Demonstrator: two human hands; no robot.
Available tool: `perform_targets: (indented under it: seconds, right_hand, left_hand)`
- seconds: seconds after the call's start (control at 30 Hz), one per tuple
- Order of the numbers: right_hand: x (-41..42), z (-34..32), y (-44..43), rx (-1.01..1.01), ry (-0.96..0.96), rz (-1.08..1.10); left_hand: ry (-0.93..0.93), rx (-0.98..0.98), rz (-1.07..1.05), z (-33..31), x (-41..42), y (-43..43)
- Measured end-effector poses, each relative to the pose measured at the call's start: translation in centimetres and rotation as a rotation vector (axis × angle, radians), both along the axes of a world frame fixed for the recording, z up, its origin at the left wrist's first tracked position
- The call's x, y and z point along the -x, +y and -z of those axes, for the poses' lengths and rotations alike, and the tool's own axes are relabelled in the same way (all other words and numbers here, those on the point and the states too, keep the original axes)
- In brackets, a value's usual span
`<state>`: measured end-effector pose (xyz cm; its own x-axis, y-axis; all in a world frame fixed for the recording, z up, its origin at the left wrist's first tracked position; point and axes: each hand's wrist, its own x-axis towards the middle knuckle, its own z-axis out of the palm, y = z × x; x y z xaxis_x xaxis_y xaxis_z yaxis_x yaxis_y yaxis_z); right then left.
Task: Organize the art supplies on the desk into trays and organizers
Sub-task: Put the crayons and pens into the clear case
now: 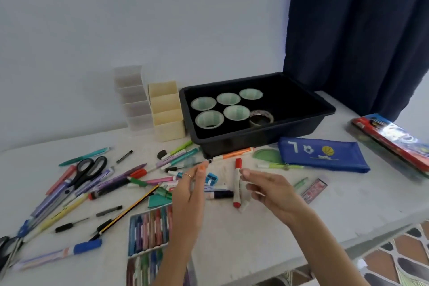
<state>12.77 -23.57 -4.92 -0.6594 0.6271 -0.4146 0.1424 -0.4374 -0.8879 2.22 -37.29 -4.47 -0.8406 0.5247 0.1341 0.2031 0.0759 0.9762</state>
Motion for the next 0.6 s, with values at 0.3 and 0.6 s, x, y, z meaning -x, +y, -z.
perform_targets:
  seconds: [0.3, 0.6]
  right_hand:
    - [3.0, 3.1, 11.5, -0.833, -0.3, 0.165]
    - [1.7, 4.4, 16.2, -1.458, -0.919, -0.086]
  left_hand:
    - [-0.023, -0.01, -0.034, 1.2, -1.0, 7.3]
    - [-0.075, 0.021, -0.09, 2.3, -0.9, 9.9]
